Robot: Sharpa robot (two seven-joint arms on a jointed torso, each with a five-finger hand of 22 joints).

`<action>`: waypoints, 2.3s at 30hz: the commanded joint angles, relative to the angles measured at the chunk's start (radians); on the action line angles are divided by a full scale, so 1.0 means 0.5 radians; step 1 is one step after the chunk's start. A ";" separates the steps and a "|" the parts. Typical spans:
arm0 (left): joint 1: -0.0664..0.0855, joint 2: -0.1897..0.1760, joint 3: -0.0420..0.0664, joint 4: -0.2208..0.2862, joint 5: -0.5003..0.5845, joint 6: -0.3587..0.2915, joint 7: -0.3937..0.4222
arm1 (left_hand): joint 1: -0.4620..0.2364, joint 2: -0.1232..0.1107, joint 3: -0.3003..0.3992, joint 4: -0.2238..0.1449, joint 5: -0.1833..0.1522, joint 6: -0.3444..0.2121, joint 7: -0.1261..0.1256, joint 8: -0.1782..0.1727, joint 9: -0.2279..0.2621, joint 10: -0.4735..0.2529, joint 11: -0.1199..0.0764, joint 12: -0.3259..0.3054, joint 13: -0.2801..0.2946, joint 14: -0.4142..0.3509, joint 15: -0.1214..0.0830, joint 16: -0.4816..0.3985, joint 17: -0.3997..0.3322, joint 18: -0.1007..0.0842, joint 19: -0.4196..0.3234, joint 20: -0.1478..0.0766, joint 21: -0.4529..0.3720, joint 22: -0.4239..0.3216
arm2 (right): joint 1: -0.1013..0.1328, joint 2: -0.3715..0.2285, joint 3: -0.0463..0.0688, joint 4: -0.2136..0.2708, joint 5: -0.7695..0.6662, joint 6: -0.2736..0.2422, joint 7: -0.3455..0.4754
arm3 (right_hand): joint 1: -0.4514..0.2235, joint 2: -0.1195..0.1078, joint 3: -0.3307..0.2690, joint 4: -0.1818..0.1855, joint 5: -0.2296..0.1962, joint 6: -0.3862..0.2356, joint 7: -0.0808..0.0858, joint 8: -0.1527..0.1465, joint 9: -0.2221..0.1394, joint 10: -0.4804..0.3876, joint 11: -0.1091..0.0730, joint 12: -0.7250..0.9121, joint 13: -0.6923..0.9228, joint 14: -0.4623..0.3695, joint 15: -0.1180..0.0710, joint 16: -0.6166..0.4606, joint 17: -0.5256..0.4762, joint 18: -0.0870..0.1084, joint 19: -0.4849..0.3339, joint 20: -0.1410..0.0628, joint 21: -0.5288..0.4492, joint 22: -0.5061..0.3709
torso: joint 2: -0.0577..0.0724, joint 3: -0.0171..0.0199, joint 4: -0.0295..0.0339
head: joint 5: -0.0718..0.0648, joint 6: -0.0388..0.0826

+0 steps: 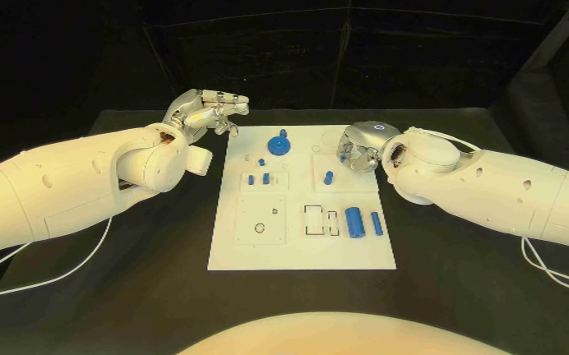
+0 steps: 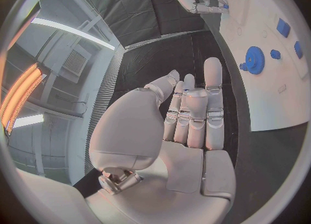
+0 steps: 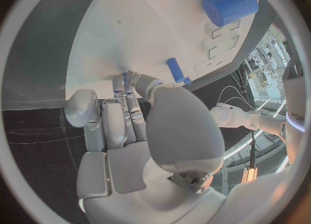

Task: Assemble the parts on the task board

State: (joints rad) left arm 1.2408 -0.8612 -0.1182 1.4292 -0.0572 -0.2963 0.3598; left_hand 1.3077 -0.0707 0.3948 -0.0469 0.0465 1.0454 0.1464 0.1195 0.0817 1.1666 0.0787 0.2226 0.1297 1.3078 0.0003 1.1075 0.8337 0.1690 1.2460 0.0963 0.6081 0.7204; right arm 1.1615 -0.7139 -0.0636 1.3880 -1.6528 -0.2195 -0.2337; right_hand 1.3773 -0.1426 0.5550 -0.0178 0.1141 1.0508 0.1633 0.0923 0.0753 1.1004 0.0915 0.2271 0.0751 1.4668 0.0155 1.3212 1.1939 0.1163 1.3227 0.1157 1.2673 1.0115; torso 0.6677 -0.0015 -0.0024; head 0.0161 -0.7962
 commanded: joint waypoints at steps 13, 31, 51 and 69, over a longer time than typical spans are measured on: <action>0.003 0.005 0.002 -0.001 0.007 0.029 -0.007 | 0.038 0.014 0.008 -0.023 0.004 -0.004 0.012 -0.011 -0.003 -0.010 0.000 0.004 0.008 -0.014 -0.003 -0.006 -0.004 0.025 -0.015 0.004 -0.010 -0.003 | -0.005 0.030 -0.005 -0.028 -0.028 0.015 -0.054 | 0.015 0.058 -0.008 0.003 -0.004 0.063 -0.017 0.025 0.007 0.057 -0.018 0.033 0.008 0.067 -0.036 0.005 0.009 -0.024 0.026 -0.023 0.030 0.035 | 0.000 0.0001 -0.001 | -0.002 -0.008; 0.003 0.001 0.002 -0.007 0.007 0.037 -0.006 | 0.044 0.024 0.011 -0.028 0.004 -0.003 0.016 -0.012 -0.003 -0.015 0.003 0.007 0.012 -0.020 -0.002 -0.008 -0.012 0.025 -0.016 0.005 -0.011 -0.004 | -0.006 0.013 -0.005 0.010 -0.063 -0.233 -0.038 | 0.007 0.080 -0.049 -0.011 -0.083 0.130 -0.040 0.043 0.015 0.120 -0.043 0.047 0.028 0.071 -0.056 0.005 -0.001 -0.041 0.074 -0.046 0.083 0.125 | -0.002 -0.0003 -0.001 | 0.007 -0.014; 0.003 -0.003 0.001 -0.020 0.007 0.048 -0.013 | 0.044 0.024 0.011 -0.028 0.004 -0.003 0.016 -0.012 -0.003 -0.015 0.003 0.007 0.012 -0.020 -0.002 -0.008 -0.012 0.025 -0.016 0.005 -0.011 -0.004 | -0.004 -0.128 -0.003 0.207 -0.046 -0.330 -0.063 | 0.006 0.079 -0.053 -0.012 -0.093 0.130 -0.042 0.042 0.014 0.120 -0.044 0.045 0.028 0.072 -0.057 0.007 0.001 -0.041 0.075 -0.048 0.084 0.126 | -0.003 0.0000 -0.002 | 0.007 -0.014; 0.003 0.001 0.001 -0.012 0.007 0.054 -0.002 | 0.044 0.027 0.011 -0.029 0.004 -0.003 0.015 -0.012 -0.004 -0.016 0.003 0.008 0.013 -0.023 -0.001 -0.010 -0.017 0.024 -0.016 0.006 -0.012 -0.004 | -0.003 -0.176 0.031 0.642 0.011 -0.508 0.006 | 0.018 0.077 -0.052 -0.021 -0.076 0.130 -0.042 0.038 0.012 0.121 -0.045 0.041 0.028 0.073 -0.059 0.011 0.004 -0.044 0.082 -0.051 0.092 0.141 | 0.000 -0.0040 0.001 | 0.043 -0.006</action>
State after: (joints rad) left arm 1.2408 -0.8615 -0.1184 1.4203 -0.0569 -0.2821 0.3510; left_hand 1.3261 -0.0602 0.4003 -0.0580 0.0465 1.0454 0.1464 0.1196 0.0813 1.1666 0.0787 0.2226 0.1354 1.3006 0.0002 1.1075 0.8259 0.1690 1.2427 0.0995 0.6081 0.7200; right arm 1.1588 -0.8073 -0.0486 1.6985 -1.6546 -0.4331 -0.2493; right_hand 1.3865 -0.1025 0.5337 -0.0245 0.0732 1.1081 0.1440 0.1121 0.0800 1.1543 0.0697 0.2515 0.0897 1.4667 -0.0056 1.3212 1.1951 0.1004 1.3566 0.0890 1.3087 1.0822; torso 0.6665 -0.0028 -0.0018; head 0.0321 -0.7981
